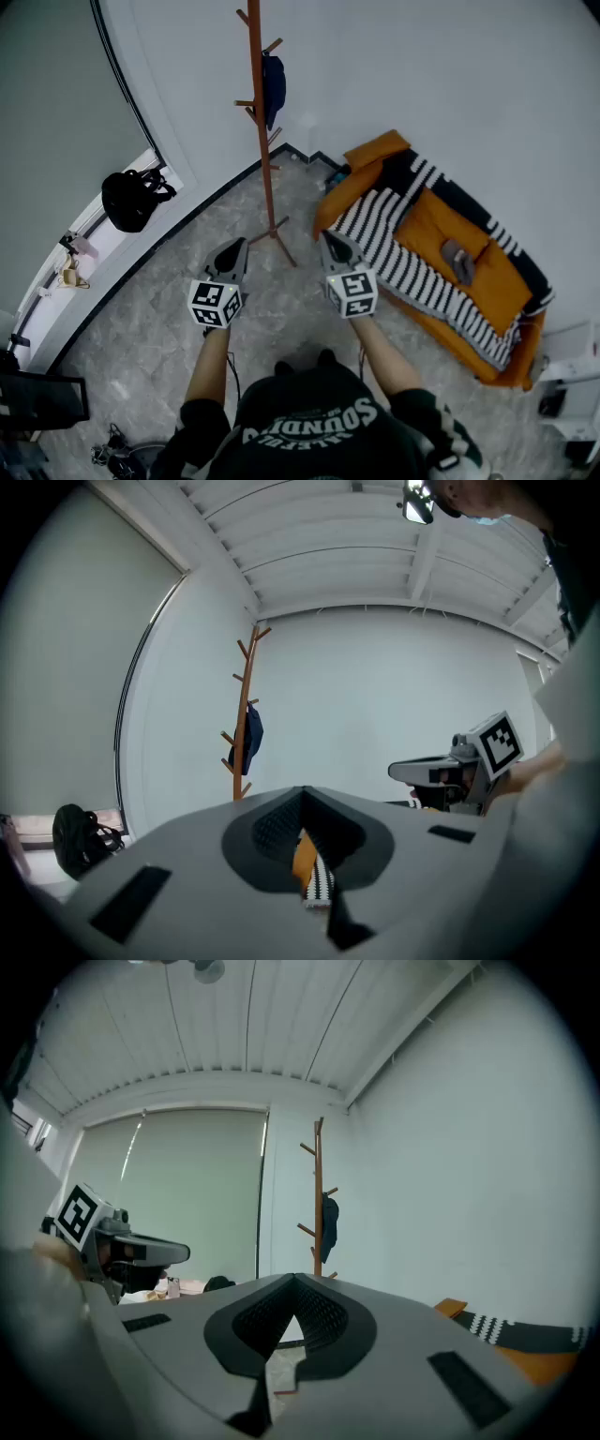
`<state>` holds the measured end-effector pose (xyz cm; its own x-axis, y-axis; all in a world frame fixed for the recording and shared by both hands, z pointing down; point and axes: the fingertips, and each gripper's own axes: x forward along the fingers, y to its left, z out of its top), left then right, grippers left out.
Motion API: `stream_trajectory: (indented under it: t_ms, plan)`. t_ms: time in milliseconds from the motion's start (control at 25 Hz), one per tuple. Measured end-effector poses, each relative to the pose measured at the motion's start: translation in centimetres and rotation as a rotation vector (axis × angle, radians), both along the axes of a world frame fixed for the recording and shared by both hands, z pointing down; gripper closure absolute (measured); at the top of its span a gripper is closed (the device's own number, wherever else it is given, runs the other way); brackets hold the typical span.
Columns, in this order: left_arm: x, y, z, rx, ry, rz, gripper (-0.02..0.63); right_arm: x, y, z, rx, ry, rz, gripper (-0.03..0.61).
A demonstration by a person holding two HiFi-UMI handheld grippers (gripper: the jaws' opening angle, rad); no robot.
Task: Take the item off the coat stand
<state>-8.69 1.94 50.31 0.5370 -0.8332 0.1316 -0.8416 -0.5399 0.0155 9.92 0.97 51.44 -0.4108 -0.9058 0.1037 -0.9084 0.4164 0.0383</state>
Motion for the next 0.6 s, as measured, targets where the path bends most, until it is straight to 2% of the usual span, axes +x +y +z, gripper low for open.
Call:
stream_trajectory:
  t_ms: [600]
  plan:
    - [-1.3, 1.2, 0.2, -0.001, 0.015, 0.019, 0.614, -2.2, 1.0, 0.3, -0.034, -0.015, -0.025, 0.578]
